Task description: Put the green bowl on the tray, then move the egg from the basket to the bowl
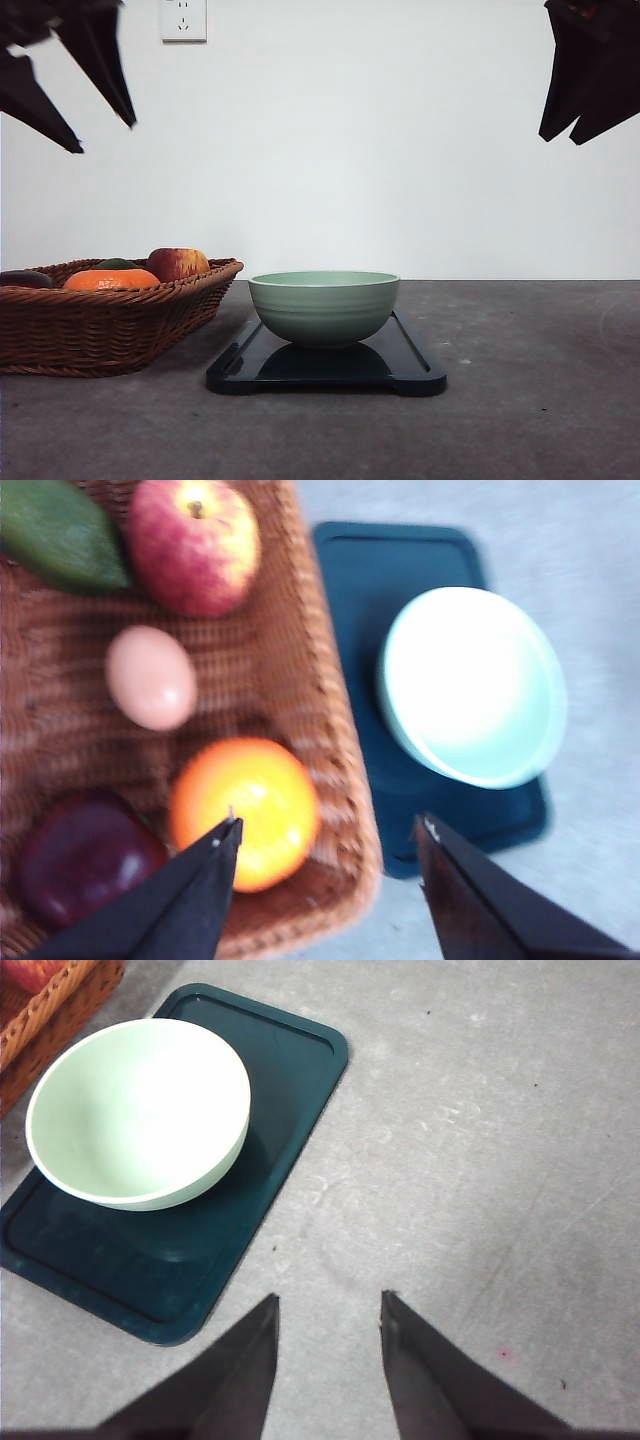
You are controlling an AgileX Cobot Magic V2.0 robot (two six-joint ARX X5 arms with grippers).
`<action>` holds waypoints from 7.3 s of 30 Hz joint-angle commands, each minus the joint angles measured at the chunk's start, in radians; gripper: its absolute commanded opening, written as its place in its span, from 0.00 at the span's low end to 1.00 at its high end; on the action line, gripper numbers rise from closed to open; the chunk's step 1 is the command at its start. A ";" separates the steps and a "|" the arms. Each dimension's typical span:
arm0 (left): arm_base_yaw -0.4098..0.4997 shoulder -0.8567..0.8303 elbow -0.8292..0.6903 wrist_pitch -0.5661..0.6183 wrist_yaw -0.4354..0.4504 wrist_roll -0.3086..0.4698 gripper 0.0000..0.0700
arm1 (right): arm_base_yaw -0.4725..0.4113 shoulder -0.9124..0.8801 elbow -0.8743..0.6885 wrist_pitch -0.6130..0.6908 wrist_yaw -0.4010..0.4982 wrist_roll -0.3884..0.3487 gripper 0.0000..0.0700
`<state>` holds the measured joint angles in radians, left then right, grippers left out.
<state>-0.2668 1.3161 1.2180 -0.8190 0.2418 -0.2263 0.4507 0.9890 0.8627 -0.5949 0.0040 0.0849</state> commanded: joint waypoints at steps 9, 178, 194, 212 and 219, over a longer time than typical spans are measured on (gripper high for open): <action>-0.010 0.322 0.315 -0.108 -0.063 0.065 0.63 | 0.003 0.009 0.003 0.006 0.004 -0.006 0.28; -0.398 0.749 0.463 0.156 -0.245 0.083 0.33 | 0.004 0.009 0.003 0.016 0.003 0.039 0.28; -0.414 0.787 0.463 0.170 -0.245 0.084 0.33 | 0.004 0.009 0.003 0.017 0.003 0.039 0.28; -0.414 0.807 0.462 0.183 -0.245 0.083 0.33 | 0.004 0.009 0.003 0.014 0.003 0.039 0.28; -0.416 0.841 0.462 0.164 -0.245 0.081 0.33 | 0.004 0.009 0.003 0.006 0.003 0.039 0.28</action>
<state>-0.6711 2.1157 1.6595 -0.6503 -0.0032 -0.1459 0.4507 0.9890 0.8627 -0.5910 0.0040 0.1120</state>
